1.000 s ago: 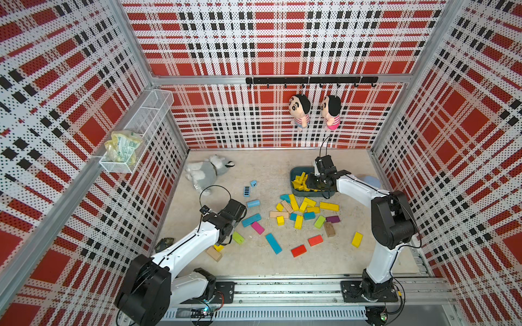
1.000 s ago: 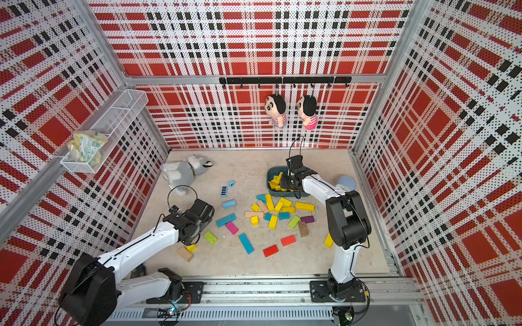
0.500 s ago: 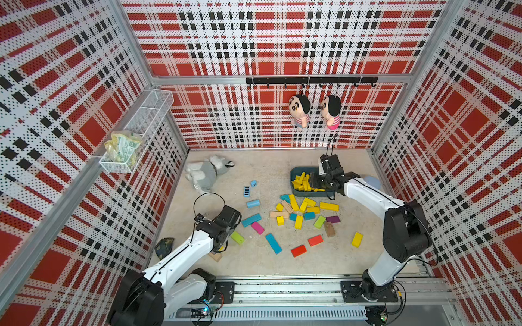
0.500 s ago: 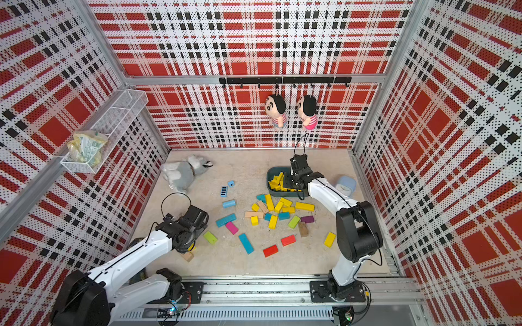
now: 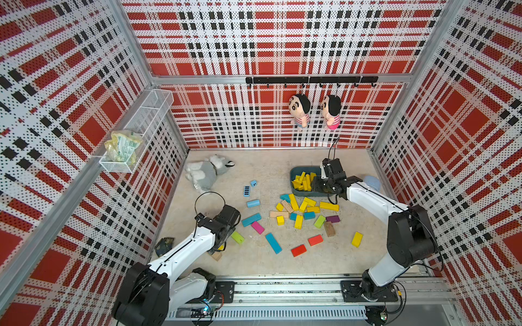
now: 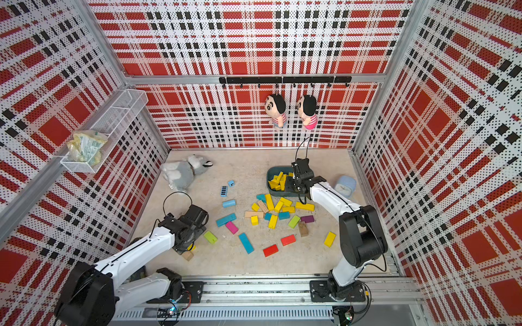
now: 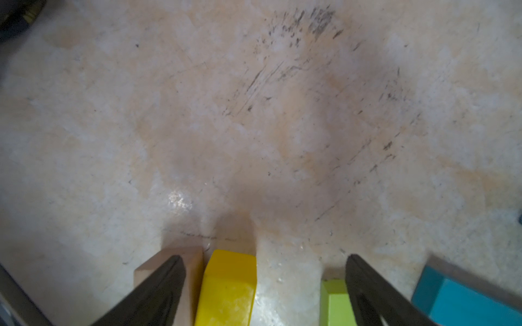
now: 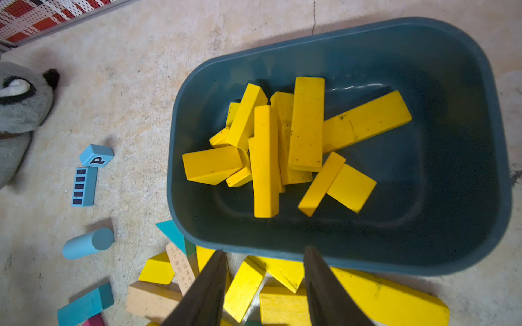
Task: Pick out the yellow building blocks
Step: Place the building block in the storage box, then pick up the building block from the center of the board.
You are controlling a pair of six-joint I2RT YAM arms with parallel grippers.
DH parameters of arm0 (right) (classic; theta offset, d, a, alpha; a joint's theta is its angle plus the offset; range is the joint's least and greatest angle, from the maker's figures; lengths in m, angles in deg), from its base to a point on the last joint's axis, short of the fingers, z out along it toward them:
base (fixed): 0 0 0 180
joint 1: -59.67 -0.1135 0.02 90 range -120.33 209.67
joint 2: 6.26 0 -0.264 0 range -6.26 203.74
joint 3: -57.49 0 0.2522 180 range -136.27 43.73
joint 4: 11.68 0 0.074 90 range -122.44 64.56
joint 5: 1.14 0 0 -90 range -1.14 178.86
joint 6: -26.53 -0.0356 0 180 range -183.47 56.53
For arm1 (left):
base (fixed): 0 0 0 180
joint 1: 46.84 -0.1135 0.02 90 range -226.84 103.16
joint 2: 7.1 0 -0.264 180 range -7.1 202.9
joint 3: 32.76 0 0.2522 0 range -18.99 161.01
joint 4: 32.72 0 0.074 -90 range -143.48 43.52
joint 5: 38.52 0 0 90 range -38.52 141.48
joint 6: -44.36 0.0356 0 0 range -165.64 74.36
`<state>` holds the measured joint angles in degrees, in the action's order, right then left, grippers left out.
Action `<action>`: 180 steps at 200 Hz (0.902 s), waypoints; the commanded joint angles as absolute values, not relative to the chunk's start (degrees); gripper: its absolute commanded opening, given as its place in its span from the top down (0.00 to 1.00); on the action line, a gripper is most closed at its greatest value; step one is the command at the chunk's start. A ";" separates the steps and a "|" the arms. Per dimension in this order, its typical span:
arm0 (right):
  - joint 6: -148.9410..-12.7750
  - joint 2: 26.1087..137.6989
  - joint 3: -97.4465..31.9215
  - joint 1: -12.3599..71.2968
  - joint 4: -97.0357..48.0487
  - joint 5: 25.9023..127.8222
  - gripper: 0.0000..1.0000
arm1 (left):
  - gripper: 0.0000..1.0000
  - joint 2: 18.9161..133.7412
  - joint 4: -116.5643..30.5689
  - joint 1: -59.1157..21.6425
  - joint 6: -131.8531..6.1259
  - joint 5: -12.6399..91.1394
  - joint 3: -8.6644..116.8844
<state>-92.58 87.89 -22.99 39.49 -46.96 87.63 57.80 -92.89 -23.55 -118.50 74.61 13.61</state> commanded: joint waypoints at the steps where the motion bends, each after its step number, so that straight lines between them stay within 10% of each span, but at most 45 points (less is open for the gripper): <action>1: -93.41 86.29 -22.54 39.75 -45.35 88.34 0.52 | 0.09 59.44 -92.01 -23.47 -117.06 71.65 13.69; 180: -94.59 85.05 -19.41 39.78 -43.82 87.70 0.52 | 0.25 63.82 -98.70 -15.93 -123.00 74.69 20.19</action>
<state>-94.46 86.58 -19.71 39.49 -44.65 87.63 62.72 -95.91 -16.66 -120.78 73.39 17.80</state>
